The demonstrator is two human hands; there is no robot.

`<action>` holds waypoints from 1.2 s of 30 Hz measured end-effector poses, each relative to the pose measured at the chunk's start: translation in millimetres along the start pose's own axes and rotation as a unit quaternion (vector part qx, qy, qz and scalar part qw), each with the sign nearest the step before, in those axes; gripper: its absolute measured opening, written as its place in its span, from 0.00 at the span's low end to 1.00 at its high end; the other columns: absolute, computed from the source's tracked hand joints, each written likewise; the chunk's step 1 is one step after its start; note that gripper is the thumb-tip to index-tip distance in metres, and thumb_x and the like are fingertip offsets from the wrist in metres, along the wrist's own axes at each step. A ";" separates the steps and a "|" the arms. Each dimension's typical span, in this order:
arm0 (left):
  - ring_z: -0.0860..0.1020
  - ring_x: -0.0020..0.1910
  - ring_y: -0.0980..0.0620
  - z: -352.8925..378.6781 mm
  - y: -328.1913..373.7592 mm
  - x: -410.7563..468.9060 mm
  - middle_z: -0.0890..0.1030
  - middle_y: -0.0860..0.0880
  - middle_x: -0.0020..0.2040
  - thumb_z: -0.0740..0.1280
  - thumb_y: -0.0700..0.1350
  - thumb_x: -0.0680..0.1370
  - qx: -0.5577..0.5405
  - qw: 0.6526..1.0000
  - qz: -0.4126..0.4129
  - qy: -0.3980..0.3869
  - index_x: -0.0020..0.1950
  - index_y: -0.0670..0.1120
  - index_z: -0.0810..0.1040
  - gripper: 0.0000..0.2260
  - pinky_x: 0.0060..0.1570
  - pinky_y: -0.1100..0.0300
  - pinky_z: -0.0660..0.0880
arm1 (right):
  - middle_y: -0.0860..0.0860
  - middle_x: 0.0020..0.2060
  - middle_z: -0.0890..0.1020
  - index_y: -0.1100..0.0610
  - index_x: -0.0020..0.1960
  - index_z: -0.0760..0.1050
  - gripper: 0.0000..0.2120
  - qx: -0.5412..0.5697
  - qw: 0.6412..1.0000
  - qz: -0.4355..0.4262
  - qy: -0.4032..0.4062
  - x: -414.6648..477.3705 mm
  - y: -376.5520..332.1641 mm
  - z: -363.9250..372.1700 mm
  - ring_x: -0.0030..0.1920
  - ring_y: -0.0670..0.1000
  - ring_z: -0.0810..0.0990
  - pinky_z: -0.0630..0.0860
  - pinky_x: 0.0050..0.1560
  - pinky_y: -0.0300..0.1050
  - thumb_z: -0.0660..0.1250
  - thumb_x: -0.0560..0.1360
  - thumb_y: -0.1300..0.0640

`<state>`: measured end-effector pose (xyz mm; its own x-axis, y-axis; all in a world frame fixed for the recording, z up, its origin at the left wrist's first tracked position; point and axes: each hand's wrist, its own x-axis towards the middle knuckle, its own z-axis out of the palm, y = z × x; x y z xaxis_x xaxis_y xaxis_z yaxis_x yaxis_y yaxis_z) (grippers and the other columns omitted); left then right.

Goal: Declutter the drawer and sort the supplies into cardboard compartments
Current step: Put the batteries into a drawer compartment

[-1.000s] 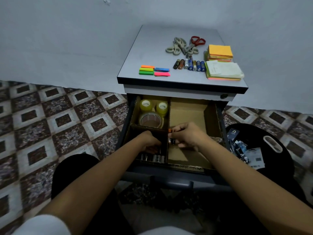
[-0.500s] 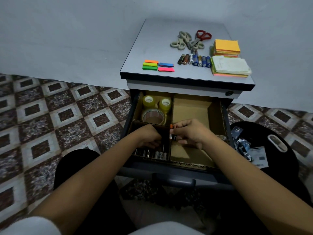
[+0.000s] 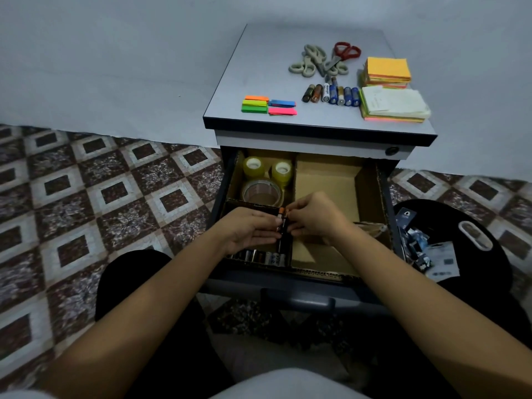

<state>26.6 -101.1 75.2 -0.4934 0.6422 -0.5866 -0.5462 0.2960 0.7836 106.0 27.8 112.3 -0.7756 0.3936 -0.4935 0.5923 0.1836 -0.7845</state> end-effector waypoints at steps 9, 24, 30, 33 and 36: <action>0.81 0.36 0.52 4.3 -2.2 2.4 0.81 0.46 0.37 0.68 0.36 0.74 0.053 0.998 0.008 0.015 0.44 0.41 0.79 0.02 0.39 0.63 0.80 | 0.53 0.36 0.79 0.58 0.45 0.73 0.02 -0.011 0.998 -0.043 0.039 -1.4 9.5 3.3 0.34 0.48 0.79 0.80 0.42 0.46 0.65 0.76 0.62; 0.76 0.34 0.52 3.6 -12.1 34.1 0.76 0.44 0.38 0.67 0.37 0.76 0.292 0.950 -0.032 0.109 0.42 0.38 0.75 0.04 0.35 0.60 0.75 | 0.65 0.61 0.74 0.66 0.63 0.74 0.18 -0.361 0.863 -0.155 0.317 -20.5 96.9 -60.7 0.65 0.64 0.70 0.66 0.68 0.57 0.65 0.75 0.60; 0.76 0.34 0.51 -0.1 -17.8 39.7 0.77 0.45 0.36 0.65 0.36 0.77 0.296 0.948 0.002 0.116 0.39 0.41 0.75 0.07 0.36 0.59 0.77 | 0.68 0.68 0.66 0.68 0.68 0.68 0.22 -0.377 0.868 -0.118 0.302 -14.2 119.2 -57.7 0.71 0.66 0.61 0.56 0.73 0.56 0.64 0.76 0.59; 0.77 0.36 0.49 -0.7 -17.2 42.4 0.77 0.43 0.37 0.62 0.33 0.77 0.291 0.948 0.012 0.126 0.45 0.37 0.78 0.06 0.40 0.56 0.79 | 0.68 0.68 0.66 0.68 0.68 0.68 0.22 -0.372 0.868 -0.113 0.308 -12.6 119.7 -57.3 0.71 0.66 0.61 0.56 0.73 0.55 0.64 0.76 0.60; 0.76 0.34 0.51 0.0 -16.6 42.4 0.76 0.44 0.36 0.60 0.31 0.78 0.277 0.955 -0.017 0.106 0.42 0.38 0.76 0.08 0.29 0.63 0.77 | 0.67 0.69 0.65 0.67 0.68 0.67 0.23 -0.376 0.868 -0.111 0.305 -12.2 119.8 -56.8 0.72 0.65 0.60 0.55 0.74 0.55 0.64 0.76 0.60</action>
<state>14.7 -78.8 37.3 -0.6398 0.4853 -0.5959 -0.1517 0.6804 0.7170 198.8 96.1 45.6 -0.7645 0.6353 0.1095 0.5962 0.7613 -0.2549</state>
